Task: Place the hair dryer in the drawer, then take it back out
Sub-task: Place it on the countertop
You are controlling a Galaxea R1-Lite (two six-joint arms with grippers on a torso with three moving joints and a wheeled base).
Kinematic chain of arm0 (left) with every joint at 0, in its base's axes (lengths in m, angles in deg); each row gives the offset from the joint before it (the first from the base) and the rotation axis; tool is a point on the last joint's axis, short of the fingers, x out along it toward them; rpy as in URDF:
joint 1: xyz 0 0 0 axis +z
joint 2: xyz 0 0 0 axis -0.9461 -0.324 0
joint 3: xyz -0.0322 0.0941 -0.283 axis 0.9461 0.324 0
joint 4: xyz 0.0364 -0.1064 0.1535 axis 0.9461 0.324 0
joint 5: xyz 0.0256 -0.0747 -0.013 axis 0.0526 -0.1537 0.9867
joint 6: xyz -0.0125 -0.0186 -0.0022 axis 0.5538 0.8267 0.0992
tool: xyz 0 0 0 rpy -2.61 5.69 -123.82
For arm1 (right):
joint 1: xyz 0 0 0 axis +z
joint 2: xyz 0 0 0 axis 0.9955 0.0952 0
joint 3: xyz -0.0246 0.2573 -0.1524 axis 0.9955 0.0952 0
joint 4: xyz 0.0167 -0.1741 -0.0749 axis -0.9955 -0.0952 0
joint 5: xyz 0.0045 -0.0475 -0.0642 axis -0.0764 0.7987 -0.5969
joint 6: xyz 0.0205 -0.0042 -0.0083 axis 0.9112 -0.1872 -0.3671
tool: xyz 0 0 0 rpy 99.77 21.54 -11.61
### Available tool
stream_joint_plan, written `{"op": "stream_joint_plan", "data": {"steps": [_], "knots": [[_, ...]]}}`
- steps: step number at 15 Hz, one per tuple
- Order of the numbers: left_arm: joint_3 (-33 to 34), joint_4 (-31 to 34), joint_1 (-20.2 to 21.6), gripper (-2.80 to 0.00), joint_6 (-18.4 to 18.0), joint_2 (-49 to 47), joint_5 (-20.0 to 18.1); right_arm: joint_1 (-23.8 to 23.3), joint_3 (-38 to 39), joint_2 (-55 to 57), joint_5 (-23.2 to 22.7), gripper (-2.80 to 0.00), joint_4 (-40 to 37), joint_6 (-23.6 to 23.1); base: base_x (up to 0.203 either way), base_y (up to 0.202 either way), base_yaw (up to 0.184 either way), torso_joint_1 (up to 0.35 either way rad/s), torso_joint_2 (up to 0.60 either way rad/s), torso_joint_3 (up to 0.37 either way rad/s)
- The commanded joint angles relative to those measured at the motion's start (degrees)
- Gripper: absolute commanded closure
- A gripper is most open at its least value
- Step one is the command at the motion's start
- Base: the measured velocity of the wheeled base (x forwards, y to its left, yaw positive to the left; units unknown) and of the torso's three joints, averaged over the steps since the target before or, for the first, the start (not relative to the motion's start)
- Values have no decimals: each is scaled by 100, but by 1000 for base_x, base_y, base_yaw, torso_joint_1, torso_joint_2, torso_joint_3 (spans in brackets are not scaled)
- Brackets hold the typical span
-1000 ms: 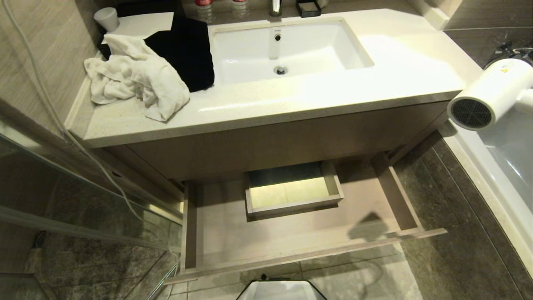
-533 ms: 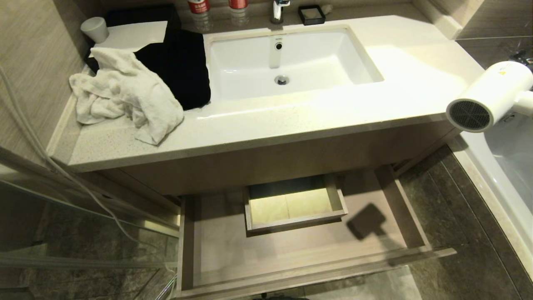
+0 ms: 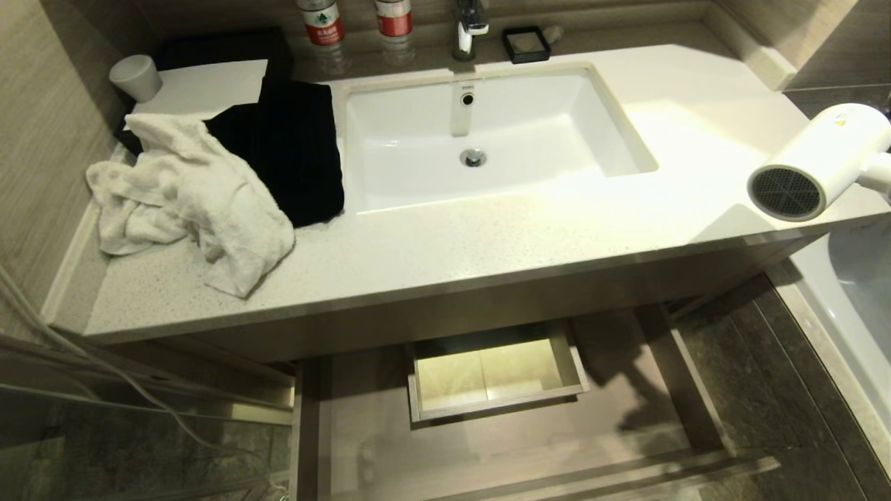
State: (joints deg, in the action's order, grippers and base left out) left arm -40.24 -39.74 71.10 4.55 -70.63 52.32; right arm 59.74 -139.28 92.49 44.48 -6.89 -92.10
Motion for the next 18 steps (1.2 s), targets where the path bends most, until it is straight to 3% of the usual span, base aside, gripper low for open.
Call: {"op": "stream_joint_plan", "data": {"steps": [1,4,9,12,18], "knots": [[0,0,0,0,0,0,2,0,-1,85,-15,0,-3,-12,0,0,0,334,-162,174],[0,0,0,0,0,7,-6,-14,-48,493,-21,0,277,-12,0,0,0,293,-155,135],[0,0,0,0,0,0,-6,-79,-486,1820,-34,0,749,-14,0,0,0,46,-27,22],[0,0,0,0,0,0,-6,-54,-1041,2892,-119,0,924,6,0,0,0,0,0,0],[1,0,0,0,0,0,-5,133,-2748,4784,-824,0,991,48,0,0,0,0,0,0]]}}
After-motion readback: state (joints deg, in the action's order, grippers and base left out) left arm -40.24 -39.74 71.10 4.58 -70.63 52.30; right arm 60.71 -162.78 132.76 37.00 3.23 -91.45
